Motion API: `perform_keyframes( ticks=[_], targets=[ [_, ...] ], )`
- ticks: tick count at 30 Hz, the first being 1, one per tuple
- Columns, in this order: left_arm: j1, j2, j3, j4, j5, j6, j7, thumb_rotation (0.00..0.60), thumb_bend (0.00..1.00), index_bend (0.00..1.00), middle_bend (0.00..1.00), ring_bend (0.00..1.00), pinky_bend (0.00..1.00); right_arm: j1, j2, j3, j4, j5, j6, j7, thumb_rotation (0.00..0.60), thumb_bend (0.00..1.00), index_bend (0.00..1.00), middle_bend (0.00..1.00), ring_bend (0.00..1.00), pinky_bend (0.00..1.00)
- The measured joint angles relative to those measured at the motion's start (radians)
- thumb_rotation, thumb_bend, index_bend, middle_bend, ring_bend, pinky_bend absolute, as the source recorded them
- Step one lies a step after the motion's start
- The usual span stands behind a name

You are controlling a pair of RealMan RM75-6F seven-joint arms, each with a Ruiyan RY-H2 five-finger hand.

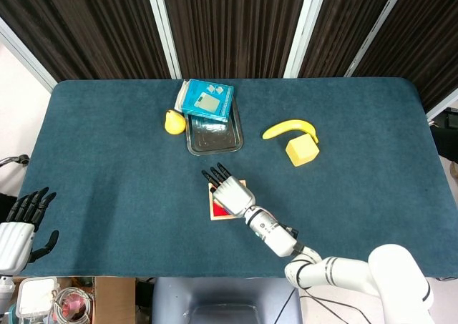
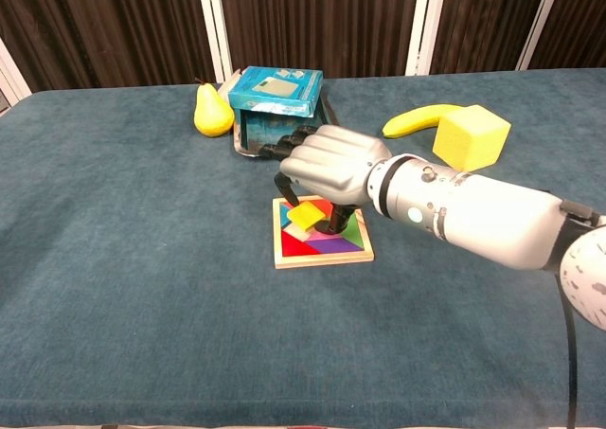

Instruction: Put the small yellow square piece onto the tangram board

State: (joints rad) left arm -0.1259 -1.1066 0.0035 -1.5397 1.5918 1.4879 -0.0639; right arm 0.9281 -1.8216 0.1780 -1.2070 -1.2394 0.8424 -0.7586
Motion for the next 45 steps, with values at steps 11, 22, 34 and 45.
perform_keyframes(
  ticks=[11,22,34,45],
  targets=[
    [-0.005,-0.009,0.000,-0.004,-0.006,-0.017,0.026,0.600,0.41,0.00,0.00,0.00,0.10,0.015,-0.020,-0.015,0.048,0.006,-0.011,0.012,0.600,0.47,0.61,0.09,0.00,0.00],
    [-0.006,-0.010,0.000,-0.004,-0.006,-0.018,0.029,0.600,0.41,0.00,0.00,0.00,0.10,0.023,-0.028,-0.025,0.061,0.004,-0.007,0.027,0.600,0.47,0.56,0.09,0.00,0.00],
    [-0.008,-0.007,0.000,-0.009,-0.015,-0.029,0.033,0.600,0.41,0.00,0.00,0.00,0.10,0.034,-0.039,-0.024,0.064,0.016,-0.008,0.025,0.600,0.47,0.49,0.09,0.00,0.00],
    [-0.004,-0.004,0.000,-0.010,-0.012,-0.021,0.027,0.600,0.41,0.00,0.00,0.00,0.10,0.025,-0.016,-0.033,0.027,0.009,0.011,0.035,0.600,0.47,0.42,0.09,0.00,0.00]
  ],
)
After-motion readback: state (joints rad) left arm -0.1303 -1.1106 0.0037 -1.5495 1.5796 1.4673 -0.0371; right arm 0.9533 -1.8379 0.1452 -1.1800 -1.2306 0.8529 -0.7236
